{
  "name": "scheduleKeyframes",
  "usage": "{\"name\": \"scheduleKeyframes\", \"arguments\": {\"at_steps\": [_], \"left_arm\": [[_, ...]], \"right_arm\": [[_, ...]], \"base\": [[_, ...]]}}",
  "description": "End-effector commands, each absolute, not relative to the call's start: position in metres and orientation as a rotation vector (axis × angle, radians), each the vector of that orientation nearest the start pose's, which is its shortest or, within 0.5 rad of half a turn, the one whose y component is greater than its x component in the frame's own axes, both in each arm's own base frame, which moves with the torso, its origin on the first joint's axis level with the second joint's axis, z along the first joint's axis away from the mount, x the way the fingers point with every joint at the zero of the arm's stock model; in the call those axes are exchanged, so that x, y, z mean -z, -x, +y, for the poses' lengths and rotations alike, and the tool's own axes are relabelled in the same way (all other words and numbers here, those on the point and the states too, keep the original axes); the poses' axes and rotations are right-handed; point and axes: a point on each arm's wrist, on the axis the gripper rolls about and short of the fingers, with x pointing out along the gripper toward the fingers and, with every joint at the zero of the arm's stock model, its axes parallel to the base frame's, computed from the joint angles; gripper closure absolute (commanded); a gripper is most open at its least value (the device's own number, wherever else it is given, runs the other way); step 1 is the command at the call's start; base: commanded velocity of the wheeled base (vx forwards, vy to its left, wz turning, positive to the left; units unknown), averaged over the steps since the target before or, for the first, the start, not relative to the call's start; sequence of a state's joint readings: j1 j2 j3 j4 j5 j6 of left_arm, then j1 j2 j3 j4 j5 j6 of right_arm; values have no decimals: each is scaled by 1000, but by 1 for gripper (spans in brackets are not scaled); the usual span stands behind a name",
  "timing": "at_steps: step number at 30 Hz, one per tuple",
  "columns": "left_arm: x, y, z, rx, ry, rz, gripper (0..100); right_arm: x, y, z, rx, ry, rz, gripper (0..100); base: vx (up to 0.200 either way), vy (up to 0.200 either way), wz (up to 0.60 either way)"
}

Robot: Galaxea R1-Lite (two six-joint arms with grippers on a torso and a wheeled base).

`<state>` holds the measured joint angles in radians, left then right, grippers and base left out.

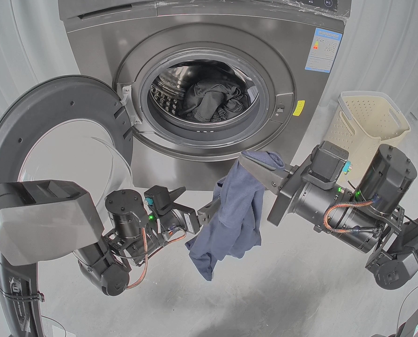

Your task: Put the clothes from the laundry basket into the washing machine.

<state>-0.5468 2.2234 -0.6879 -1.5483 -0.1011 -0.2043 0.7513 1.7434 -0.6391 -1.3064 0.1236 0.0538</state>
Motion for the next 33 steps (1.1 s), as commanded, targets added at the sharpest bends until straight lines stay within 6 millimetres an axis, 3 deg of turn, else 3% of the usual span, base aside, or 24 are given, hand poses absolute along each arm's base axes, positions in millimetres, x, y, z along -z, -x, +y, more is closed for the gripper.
{"name": "scheduleKeyframes", "arguments": {"at_steps": [1, 19, 20, 27, 33], "left_arm": [[-65, -310, -201, 671, 200, 53, 0], [-52, -327, -231, 713, 209, 18, 0], [-55, -329, -232, 712, 214, 3, 100], [-76, -338, -232, 703, 234, -74, 100], [-129, -330, -198, 653, 256, -177, 100]], "right_arm": [[-193, -216, 206, -880, -114, -172, 100], [-189, -212, 208, -889, -112, -156, 100], [-189, -212, 208, -889, -111, -155, 100], [-183, -209, 203, -887, -103, -131, 100], [-181, -211, 187, -844, -91, -119, 100]], "base": [[0, 0, 0], [0, 0, 0], [0, 0, 0], [0, 0, 0], [0, 0, 0]]}}
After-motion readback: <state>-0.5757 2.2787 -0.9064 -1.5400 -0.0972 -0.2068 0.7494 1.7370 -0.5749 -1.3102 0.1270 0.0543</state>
